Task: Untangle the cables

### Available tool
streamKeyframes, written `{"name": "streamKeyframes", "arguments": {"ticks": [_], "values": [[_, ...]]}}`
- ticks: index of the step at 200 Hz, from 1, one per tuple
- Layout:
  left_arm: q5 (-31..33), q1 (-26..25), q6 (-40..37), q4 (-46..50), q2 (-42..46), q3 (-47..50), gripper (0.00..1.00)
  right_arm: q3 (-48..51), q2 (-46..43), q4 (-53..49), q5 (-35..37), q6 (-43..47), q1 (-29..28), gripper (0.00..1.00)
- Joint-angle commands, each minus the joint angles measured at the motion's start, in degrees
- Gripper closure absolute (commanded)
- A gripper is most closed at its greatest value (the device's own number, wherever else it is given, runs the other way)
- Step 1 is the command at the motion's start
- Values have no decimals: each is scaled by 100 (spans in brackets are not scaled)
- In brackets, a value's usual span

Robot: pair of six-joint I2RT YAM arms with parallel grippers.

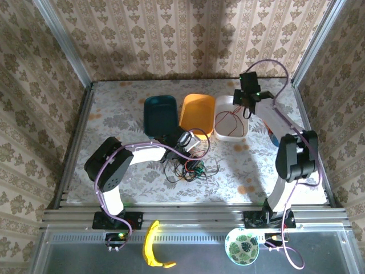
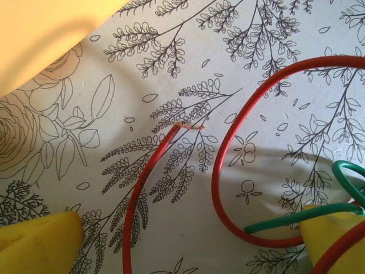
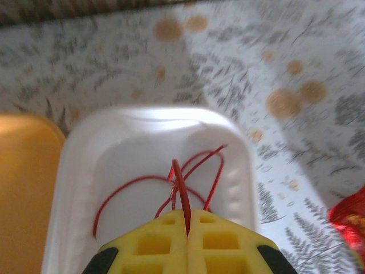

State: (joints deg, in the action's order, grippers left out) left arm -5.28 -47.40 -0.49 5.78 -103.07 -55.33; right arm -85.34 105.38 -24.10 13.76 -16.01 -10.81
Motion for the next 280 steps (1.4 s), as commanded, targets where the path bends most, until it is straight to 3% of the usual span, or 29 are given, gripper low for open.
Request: {"name": "streamKeyframes", "arguments": {"ticks": [1, 44, 57, 94, 128, 180, 215, 255, 280], "values": [[-110, -101, 72, 2, -382, 49, 0, 126, 251, -305, -88, -277, -114, 100], [-32, -136, 43, -52, -281, 97, 0, 390, 622, -310, -893, -579, -99, 96], [-17, -137, 37, -93, -234, 119, 0, 404, 655, -297, -1130, -627, -82, 87], [36, -137, 22, -116, -170, 119, 0, 535, 277, -123, -1157, -711, -53, 51], [27, -135, 44, -207, -152, 144, 0, 570, -266, -203, -948, -681, -44, 35], [-128, -95, 76, -313, -135, 138, 0, 927, -1298, -398, -683, -475, -108, 32], [-368, 0, 96, -322, -152, 93, 0, 2140, -2420, -313, -2370, 256, -656, 34], [-735, 170, 143, -289, -152, 19, 0, 3504, -3378, -236, -3136, 90, -1625, 34], [-848, 193, 84, -150, -170, -61, 0, 3740, -3446, 26, -3707, 4, -2118, 34]]}}
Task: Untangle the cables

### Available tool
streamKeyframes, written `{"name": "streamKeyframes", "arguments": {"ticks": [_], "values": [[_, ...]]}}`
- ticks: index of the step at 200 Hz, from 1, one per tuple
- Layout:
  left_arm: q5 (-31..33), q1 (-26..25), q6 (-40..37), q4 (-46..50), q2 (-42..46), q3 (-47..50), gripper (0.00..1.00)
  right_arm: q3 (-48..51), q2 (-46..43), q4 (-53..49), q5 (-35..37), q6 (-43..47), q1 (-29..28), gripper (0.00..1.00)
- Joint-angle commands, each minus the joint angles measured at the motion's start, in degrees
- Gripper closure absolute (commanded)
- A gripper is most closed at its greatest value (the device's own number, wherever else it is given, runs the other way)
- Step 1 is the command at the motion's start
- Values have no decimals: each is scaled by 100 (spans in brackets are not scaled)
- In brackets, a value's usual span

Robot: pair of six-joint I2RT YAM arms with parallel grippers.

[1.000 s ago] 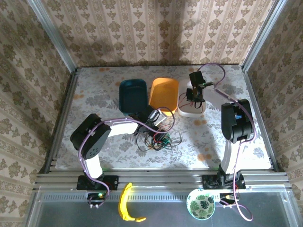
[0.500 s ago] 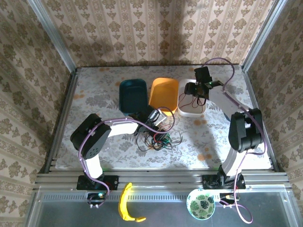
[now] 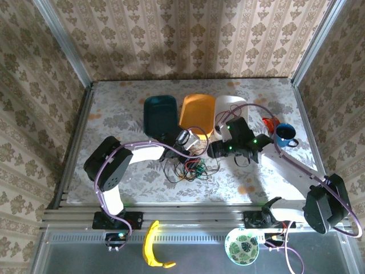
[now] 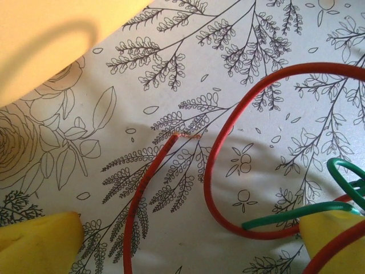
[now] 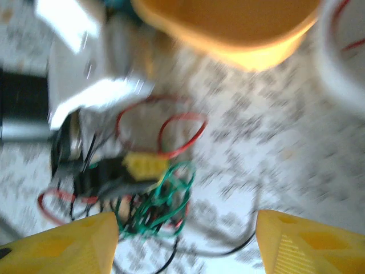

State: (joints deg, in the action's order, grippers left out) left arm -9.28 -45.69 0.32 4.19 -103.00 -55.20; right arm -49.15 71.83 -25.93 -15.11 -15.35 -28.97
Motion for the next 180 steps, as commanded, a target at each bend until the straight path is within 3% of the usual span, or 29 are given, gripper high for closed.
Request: {"name": "streamKeyframes", "arguments": {"ticks": [1, 77, 119, 180], "values": [[-450, 24, -1, 11, -176, -76, 0, 118, -77, 211, -832, -58, -320, 34], [-369, 26, 3, 12, -247, -79, 0, -775, 1083, 91, -1427, 267, -706, 36], [-390, 18, 52, -5, -291, -96, 0, -1113, 1431, -275, -1754, 501, -781, 41], [-394, 8, 56, 4, -348, -157, 0, -1159, 1503, -901, -1666, 835, -847, 43]]}}
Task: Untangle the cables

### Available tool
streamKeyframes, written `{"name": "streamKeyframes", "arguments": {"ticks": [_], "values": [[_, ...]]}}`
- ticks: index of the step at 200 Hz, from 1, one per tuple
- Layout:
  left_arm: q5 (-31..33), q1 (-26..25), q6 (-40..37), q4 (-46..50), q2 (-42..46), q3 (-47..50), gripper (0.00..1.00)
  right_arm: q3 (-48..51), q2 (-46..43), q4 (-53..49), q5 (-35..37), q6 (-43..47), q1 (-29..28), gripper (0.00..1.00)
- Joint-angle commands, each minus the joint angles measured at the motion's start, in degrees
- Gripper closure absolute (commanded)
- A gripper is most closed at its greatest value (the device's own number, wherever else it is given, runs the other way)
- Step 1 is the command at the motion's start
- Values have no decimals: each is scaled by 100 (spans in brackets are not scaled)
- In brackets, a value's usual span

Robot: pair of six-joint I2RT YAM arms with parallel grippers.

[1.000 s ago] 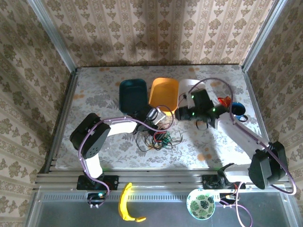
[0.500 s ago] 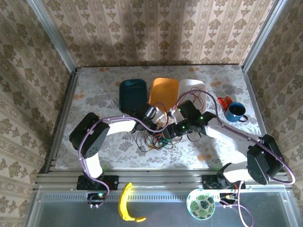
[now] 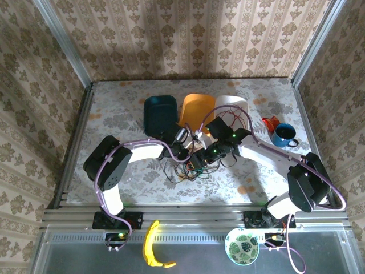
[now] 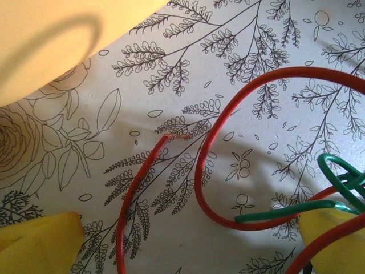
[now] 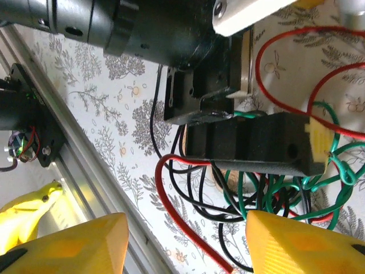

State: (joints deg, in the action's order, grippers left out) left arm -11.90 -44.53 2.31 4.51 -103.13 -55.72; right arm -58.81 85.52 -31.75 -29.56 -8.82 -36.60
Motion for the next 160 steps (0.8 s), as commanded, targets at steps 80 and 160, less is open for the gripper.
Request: {"name": "streamKeyframes", "arguments": {"ticks": [80, 160], "values": [[-128, -130, -130, 6, -427, -157, 0, -448, 236, -249, -160, 300, -93, 100], [-124, -151, -204, 45, -515, -88, 0, -639, -1735, 328, 837, -97, 1669, 100]]}}
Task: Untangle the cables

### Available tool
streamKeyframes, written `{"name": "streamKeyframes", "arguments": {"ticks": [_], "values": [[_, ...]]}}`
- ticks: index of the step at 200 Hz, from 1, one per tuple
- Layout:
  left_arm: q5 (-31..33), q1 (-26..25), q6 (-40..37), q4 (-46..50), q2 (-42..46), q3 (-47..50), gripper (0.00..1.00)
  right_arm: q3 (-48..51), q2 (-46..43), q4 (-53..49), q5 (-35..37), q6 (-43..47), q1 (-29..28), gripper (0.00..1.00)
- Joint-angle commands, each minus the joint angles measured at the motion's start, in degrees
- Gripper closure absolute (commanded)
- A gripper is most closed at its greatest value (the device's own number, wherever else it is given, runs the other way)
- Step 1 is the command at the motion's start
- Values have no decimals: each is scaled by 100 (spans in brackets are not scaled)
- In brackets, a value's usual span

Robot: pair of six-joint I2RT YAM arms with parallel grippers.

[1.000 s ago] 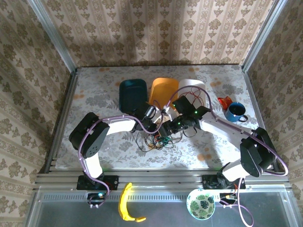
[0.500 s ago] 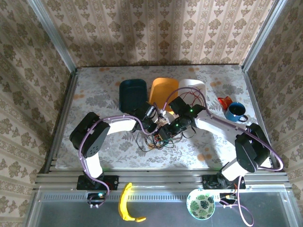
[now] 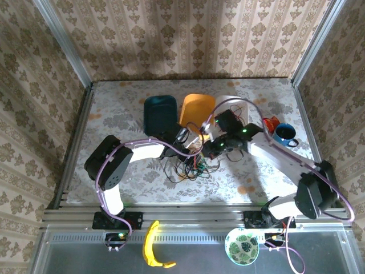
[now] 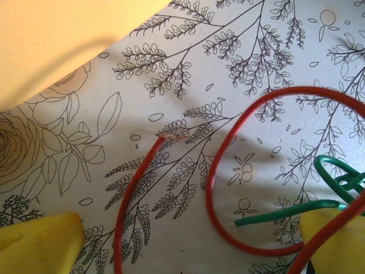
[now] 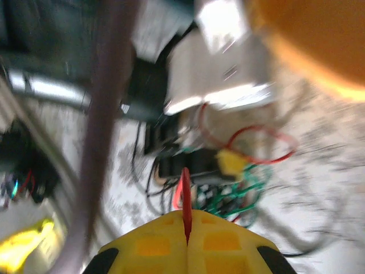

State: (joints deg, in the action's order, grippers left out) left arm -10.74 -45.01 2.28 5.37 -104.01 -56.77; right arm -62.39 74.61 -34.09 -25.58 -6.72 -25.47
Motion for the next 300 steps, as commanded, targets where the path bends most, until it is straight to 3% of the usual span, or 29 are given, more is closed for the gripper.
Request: {"name": "streamKeyframes", "arguments": {"ticks": [1, 21, 54, 79, 171, 236, 300], "values": [[-242, -103, -202, -38, -427, 17, 0, -286, -677, 583, 458, -327, 585, 100], [-244, -113, -234, -18, -445, 20, 0, -470, -1039, 851, 1011, -527, 945, 100], [-244, -122, -279, -9, -471, 25, 0, -1015, -1370, 1053, 2119, -496, 1024, 100], [-227, -129, -298, 1, -493, 26, 0, -1434, -1484, 1226, 2433, -421, 1060, 100], [-141, -139, -298, -44, -462, 212, 0, -2672, -1496, 1678, 2868, -55, 1134, 100], [-77, -134, -260, -136, -419, 316, 0, -3803, -762, 2114, 2837, 178, 1263, 100], [-33, -138, -252, -176, -392, 374, 0, -4568, 148, 1793, 2730, 206, 1525, 100]]}}
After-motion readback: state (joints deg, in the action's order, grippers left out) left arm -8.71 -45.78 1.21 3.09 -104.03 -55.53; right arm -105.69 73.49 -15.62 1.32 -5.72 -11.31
